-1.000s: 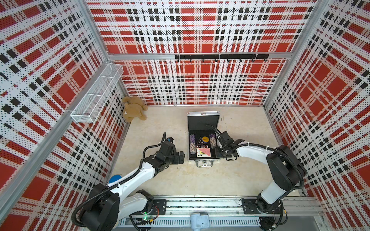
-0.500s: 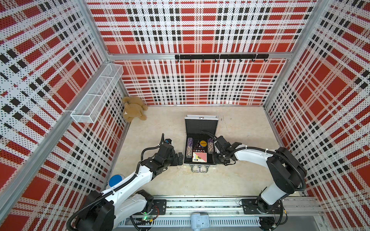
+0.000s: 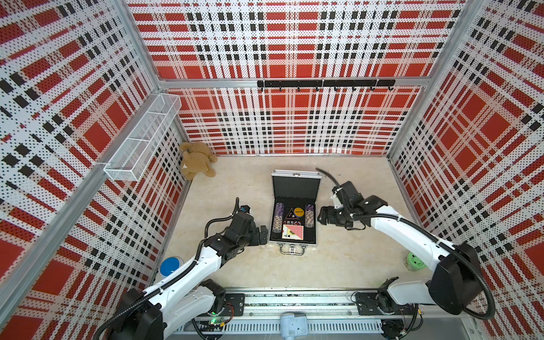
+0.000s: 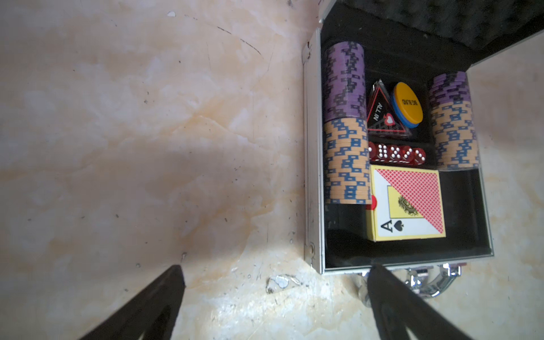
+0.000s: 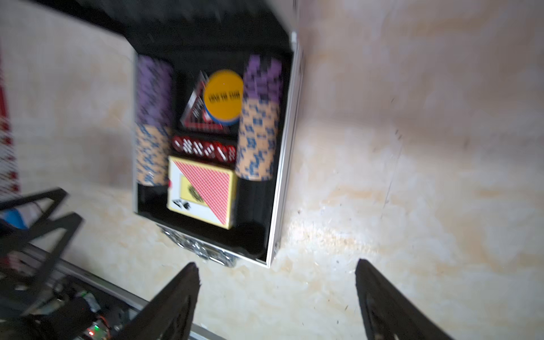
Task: Close the poker set cases
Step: Move the poker set case to the center of the board, then close the lid of the poker set case.
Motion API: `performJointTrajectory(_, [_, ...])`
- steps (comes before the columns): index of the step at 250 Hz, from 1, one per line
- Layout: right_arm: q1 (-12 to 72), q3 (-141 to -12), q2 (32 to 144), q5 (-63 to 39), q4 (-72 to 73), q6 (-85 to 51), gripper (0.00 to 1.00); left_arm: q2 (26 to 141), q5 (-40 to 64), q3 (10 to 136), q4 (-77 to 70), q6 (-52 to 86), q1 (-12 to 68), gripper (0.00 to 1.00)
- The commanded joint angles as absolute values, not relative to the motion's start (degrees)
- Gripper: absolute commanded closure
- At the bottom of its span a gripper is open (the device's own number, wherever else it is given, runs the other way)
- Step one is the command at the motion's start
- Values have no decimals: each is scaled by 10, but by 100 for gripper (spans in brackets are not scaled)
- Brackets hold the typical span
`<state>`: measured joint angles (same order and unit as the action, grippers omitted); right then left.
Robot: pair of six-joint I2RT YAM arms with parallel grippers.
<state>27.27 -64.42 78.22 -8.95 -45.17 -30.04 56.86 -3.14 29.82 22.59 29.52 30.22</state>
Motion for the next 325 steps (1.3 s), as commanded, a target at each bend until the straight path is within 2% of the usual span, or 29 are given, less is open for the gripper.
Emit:
performJointTrajectory(1, [230,-707,779,-138,-474,-259,15,570,-4,307,223,295,280,0])
performJointTrajectory(56, [171,-846,848,-197,-470,-243,16,579,117,310,180,279,150,0])
performJointTrajectory(79, [167,-902,889,-213,-453,-250,19,601,147,314,167,279,115,1])
performJointTrajectory(144, [167,-1014,1003,-268,-423,-282,34,645,168,337,164,261,105,2])
performJointTrajectory(200, [171,-1006,1030,-295,-416,-280,44,642,159,358,194,235,106,2])
performJointTrajectory(263, [177,-953,1002,-314,-413,-274,58,640,147,375,216,226,102,2])
performJointTrajectory(325, [205,-879,945,-311,-439,-266,61,620,149,380,239,221,73,2])
